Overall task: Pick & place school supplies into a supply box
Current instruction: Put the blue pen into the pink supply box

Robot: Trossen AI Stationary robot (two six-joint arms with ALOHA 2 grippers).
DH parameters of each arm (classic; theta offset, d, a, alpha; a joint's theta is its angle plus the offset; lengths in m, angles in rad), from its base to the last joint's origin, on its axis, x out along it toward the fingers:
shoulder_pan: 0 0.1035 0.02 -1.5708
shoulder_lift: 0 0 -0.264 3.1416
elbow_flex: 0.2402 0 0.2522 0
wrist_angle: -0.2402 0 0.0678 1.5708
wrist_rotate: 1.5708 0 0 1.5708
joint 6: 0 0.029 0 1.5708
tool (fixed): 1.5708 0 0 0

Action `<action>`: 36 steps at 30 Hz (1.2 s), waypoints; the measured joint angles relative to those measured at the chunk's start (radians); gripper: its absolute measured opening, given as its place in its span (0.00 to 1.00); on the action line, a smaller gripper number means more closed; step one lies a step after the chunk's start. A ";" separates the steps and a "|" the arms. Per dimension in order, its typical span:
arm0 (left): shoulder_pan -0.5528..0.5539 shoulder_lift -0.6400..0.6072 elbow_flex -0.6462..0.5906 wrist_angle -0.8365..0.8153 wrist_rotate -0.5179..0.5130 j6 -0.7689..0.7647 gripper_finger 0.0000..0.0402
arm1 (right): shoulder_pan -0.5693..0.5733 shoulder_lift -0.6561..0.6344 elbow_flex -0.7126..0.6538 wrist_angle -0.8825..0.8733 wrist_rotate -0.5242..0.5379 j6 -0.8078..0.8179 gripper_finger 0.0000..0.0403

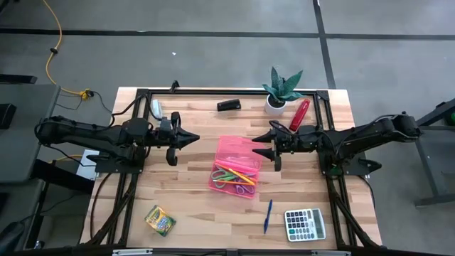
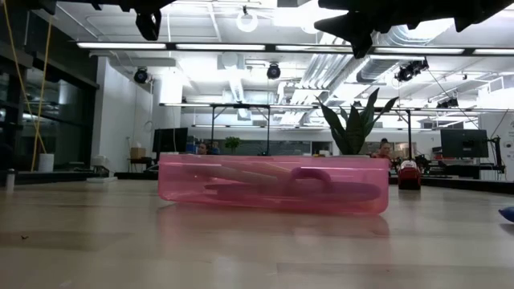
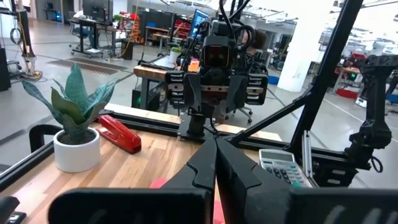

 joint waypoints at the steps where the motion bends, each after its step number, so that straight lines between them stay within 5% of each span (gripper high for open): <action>1: 0.000 0.000 0.000 0.000 0.000 0.000 0.00 | 0.000 0.000 0.000 0.000 0.000 0.011 0.46; 6: 0.000 0.000 0.000 -0.003 0.000 0.008 0.00 | 0.001 0.000 0.035 -0.110 0.014 0.281 0.46; 13: 0.000 0.000 0.000 -0.003 -0.005 0.007 0.00 | 0.115 0.077 0.260 -0.848 -0.193 0.834 0.46; 17: 0.000 0.000 0.000 -0.003 -0.008 0.007 0.00 | 0.225 0.171 0.345 -1.069 -0.255 1.211 0.46; 25: 0.000 0.000 0.000 -0.003 -0.008 0.006 0.00 | 0.397 0.364 0.364 -0.976 -0.253 1.709 0.46; 36: 0.000 0.000 0.000 -0.005 0.011 0.007 0.00 | 0.475 0.600 0.364 -0.754 -0.242 1.992 0.46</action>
